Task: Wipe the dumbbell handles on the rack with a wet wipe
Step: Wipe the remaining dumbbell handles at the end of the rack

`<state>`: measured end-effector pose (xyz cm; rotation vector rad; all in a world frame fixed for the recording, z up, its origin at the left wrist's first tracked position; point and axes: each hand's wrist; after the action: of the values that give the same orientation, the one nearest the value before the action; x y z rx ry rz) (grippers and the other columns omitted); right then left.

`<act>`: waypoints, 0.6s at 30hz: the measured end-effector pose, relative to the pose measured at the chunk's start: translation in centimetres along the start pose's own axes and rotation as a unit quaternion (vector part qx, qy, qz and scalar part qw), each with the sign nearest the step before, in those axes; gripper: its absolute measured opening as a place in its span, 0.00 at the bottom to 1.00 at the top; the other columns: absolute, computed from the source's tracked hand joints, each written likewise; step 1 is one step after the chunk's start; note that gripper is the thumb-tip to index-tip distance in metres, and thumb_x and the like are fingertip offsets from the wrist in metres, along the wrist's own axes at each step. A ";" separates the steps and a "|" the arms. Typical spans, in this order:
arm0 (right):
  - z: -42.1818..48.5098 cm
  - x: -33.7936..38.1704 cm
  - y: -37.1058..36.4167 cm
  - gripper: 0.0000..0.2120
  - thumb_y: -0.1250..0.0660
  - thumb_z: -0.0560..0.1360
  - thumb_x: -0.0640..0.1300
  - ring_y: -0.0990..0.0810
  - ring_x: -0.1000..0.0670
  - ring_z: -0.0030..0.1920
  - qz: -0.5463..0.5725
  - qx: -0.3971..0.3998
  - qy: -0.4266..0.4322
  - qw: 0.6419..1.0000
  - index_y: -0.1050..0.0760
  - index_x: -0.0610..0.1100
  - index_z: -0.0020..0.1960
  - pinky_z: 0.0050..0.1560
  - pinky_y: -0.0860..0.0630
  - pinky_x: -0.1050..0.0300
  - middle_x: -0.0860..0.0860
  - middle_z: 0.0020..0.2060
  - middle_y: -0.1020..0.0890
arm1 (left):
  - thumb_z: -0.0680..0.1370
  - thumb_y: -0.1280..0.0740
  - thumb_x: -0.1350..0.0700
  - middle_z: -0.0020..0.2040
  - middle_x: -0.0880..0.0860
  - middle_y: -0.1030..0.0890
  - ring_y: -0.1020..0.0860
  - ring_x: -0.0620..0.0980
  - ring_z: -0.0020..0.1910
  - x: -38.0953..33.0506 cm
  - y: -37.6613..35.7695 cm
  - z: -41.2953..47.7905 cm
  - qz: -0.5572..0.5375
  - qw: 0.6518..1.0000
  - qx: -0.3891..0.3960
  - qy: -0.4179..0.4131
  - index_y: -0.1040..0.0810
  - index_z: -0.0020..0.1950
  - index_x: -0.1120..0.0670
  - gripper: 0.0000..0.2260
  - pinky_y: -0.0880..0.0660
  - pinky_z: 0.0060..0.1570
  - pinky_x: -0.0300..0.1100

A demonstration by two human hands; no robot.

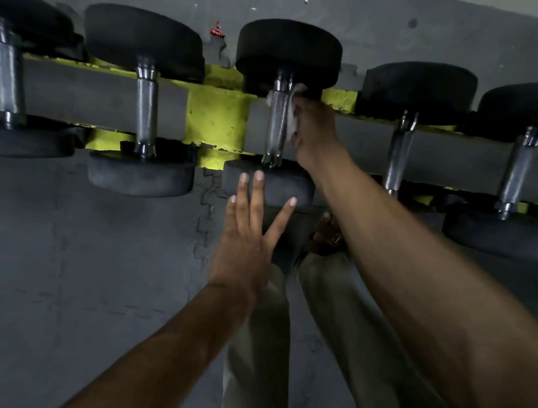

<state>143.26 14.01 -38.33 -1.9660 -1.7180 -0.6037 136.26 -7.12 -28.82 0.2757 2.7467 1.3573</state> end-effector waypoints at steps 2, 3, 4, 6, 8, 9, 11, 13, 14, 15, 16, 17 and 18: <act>-0.8 -0.6 0.6 0.05 0.32 0.79 0.41 0.21 0.53 0.39 -0.134 -0.081 0.130 0.979 0.22 0.44 0.44 0.37 0.28 0.65 0.50 0.38 0.19 | 0.82 0.42 0.46 0.73 0.77 0.75 0.71 0.79 0.75 0.2 0.0 -0.1 -0.006 1.000 -0.004 -0.004 0.78 0.79 0.54 0.45 0.51 0.80 0.65; -1.1 -1.0 0.8 0.04 0.31 0.77 0.41 0.20 0.50 0.42 -0.204 -0.109 0.208 0.950 0.21 0.41 0.46 0.39 0.30 0.64 0.48 0.41 0.18 | 0.82 0.43 0.47 0.74 0.77 0.75 0.69 0.79 0.76 0.2 0.0 -0.1 -0.007 1.000 -0.007 -0.008 0.78 0.79 0.54 0.45 0.50 0.80 0.65; -1.7 -1.1 1.0 0.04 0.32 0.77 0.41 0.19 0.47 0.45 -0.285 -0.122 0.282 0.908 0.21 0.40 0.47 0.40 0.32 0.61 0.46 0.44 0.18 | 0.82 0.43 0.48 0.74 0.77 0.74 0.67 0.79 0.76 0.3 -0.1 -0.2 -0.006 1.000 -0.010 -0.010 0.78 0.79 0.54 0.44 0.49 0.80 0.65; -2.9 -1.3 1.5 0.06 0.34 0.77 0.40 0.22 0.43 0.50 -0.444 -0.094 0.407 0.792 0.23 0.40 0.52 0.40 0.34 0.55 0.43 0.51 0.21 | 0.82 0.46 0.50 0.74 0.77 0.74 0.66 0.79 0.77 0.3 -0.2 -0.2 -0.009 1.000 -0.013 -0.015 0.78 0.79 0.54 0.42 0.48 0.80 0.65; -3.3 -0.8 2.5 0.10 0.34 0.76 0.38 0.22 0.41 0.51 -0.542 -0.033 0.494 0.679 0.24 0.41 0.57 0.38 0.29 0.51 0.43 0.57 0.24 | 0.82 0.48 0.52 0.74 0.77 0.74 0.66 0.79 0.77 0.2 -0.1 -0.2 -0.015 1.000 -0.010 -0.013 0.78 0.79 0.54 0.40 0.48 0.80 0.65; -2.9 -0.5 3.2 0.11 0.33 0.75 0.37 0.22 0.41 0.51 -0.567 -0.011 0.524 0.635 0.24 0.41 0.57 0.36 0.26 0.50 0.43 0.58 0.24 | 0.82 0.49 0.54 0.74 0.77 0.74 0.66 0.79 0.77 0.1 -0.1 -0.3 -0.017 1.000 -0.012 -0.011 0.78 0.79 0.54 0.39 0.48 0.80 0.65; -1.8 0.5 4.4 0.12 0.32 0.74 0.36 0.21 0.41 0.49 -0.594 0.015 0.563 0.574 0.22 0.42 0.57 0.34 0.26 0.50 0.45 0.58 0.22 | 0.82 0.48 0.55 0.75 0.77 0.73 0.65 0.79 0.78 0.0 -0.1 -0.5 -0.035 0.999 -0.024 -0.009 0.76 0.80 0.54 0.39 0.46 0.79 0.65; -1.0 1.4 5.0 0.12 0.33 0.74 0.36 0.20 0.42 0.47 -0.607 0.034 0.582 0.540 0.22 0.43 0.57 0.31 0.28 0.53 0.47 0.58 0.20 | 0.82 0.40 0.54 0.77 0.76 0.70 0.64 0.76 0.80 0.2 0.2 -0.6 -0.064 0.997 -0.044 -0.012 0.71 0.83 0.53 0.43 0.44 0.79 0.65; -0.8 1.8 4.9 0.12 0.33 0.74 0.36 0.19 0.42 0.46 -0.613 0.048 0.590 0.524 0.21 0.43 0.57 0.30 0.28 0.54 0.48 0.59 0.20 | 0.80 0.34 0.50 0.78 0.74 0.70 0.64 0.75 0.80 0.4 0.4 -0.7 -0.078 0.996 -0.046 -0.015 0.68 0.84 0.52 0.47 0.42 0.79 0.64; -0.8 2.1 4.8 0.13 0.34 0.74 0.36 0.18 0.43 0.46 -0.619 0.062 0.601 0.501 0.21 0.44 0.57 0.30 0.28 0.54 0.50 0.60 0.20 | 0.78 0.29 0.47 0.79 0.73 0.69 0.63 0.73 0.81 0.6 0.6 -0.7 -0.095 0.994 -0.045 -0.018 0.65 0.85 0.50 0.51 0.41 0.79 0.63; -0.8 2.5 4.5 0.13 0.35 0.74 0.37 0.18 0.44 0.45 -0.632 0.077 0.604 0.480 0.21 0.44 0.57 0.29 0.29 0.55 0.51 0.62 0.20 | 0.76 0.26 0.46 0.80 0.71 0.69 0.63 0.71 0.82 0.7 0.7 -0.8 -0.113 0.992 -0.045 -0.017 0.62 0.86 0.49 0.53 0.39 0.79 0.62; -0.9 2.9 4.2 0.12 0.37 0.75 0.38 0.17 0.44 0.44 -0.646 0.087 0.605 0.457 0.21 0.44 0.57 0.29 0.29 0.56 0.52 0.62 0.20 | 0.74 0.24 0.46 0.81 0.70 0.68 0.62 0.70 0.82 0.8 0.8 -0.8 -0.127 0.991 -0.048 -0.013 0.60 0.86 0.48 0.54 0.37 0.78 0.61; -1.0 3.1 3.6 0.12 0.40 0.77 0.40 0.17 0.43 0.45 -0.660 0.102 0.597 0.445 0.21 0.44 0.56 0.30 0.28 0.56 0.52 0.61 0.19 | 0.74 0.23 0.47 0.81 0.69 0.67 0.61 0.69 0.83 0.7 0.8 -0.8 -0.137 0.989 -0.053 -0.006 0.59 0.86 0.47 0.54 0.35 0.77 0.60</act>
<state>147.20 15.43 -35.85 0.6273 -1.6044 -1.5446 135.56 -7.15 -27.71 -0.0978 2.5720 1.4109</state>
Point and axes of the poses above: each hand's wrist, its own z-axis towards the middle knuckle, its own y-axis out of the back of the hand, x = y × z
